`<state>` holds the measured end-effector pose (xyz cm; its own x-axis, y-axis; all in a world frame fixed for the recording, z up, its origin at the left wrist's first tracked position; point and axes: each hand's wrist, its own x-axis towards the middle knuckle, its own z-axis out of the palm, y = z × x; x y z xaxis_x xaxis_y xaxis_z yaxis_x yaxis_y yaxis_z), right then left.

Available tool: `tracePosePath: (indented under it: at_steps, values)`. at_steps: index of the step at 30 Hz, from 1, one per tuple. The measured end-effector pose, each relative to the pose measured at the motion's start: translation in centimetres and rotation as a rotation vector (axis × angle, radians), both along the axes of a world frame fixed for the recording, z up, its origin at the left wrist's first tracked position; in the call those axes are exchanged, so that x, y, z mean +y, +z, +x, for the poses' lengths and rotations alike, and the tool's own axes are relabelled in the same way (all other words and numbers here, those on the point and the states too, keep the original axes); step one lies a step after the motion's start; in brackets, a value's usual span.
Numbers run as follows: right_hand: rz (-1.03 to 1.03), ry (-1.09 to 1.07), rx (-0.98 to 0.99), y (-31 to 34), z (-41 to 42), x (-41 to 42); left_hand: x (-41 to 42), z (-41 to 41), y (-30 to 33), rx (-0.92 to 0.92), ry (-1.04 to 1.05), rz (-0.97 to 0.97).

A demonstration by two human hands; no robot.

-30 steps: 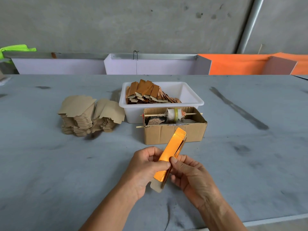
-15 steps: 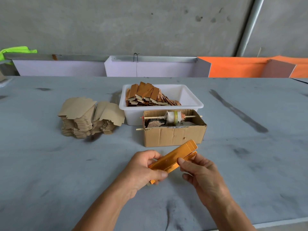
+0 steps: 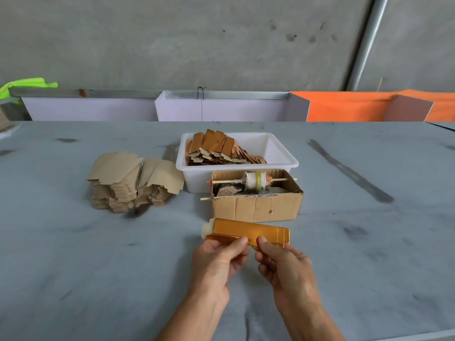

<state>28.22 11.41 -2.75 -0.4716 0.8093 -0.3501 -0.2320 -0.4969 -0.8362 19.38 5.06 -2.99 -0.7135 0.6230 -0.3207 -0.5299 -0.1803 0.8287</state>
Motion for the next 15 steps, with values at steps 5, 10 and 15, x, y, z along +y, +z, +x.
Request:
tracePosePath:
  at_steps: [5, 10, 15]
  values:
    - [-0.018, 0.094, -0.021, 1.0, 0.3, 0.8, -0.1, -0.6, 0.5, -0.044, 0.048, 0.028]
    - [-0.053, 0.108, 0.003, 1.3, 0.0, 1.2, 0.3, -0.9, 0.5, -0.087, 0.065, 0.086]
    - [-0.019, 0.105, -0.021, 1.9, -0.4, 1.6, 0.9, -1.6, 0.7, -0.016, 0.028, 0.067]
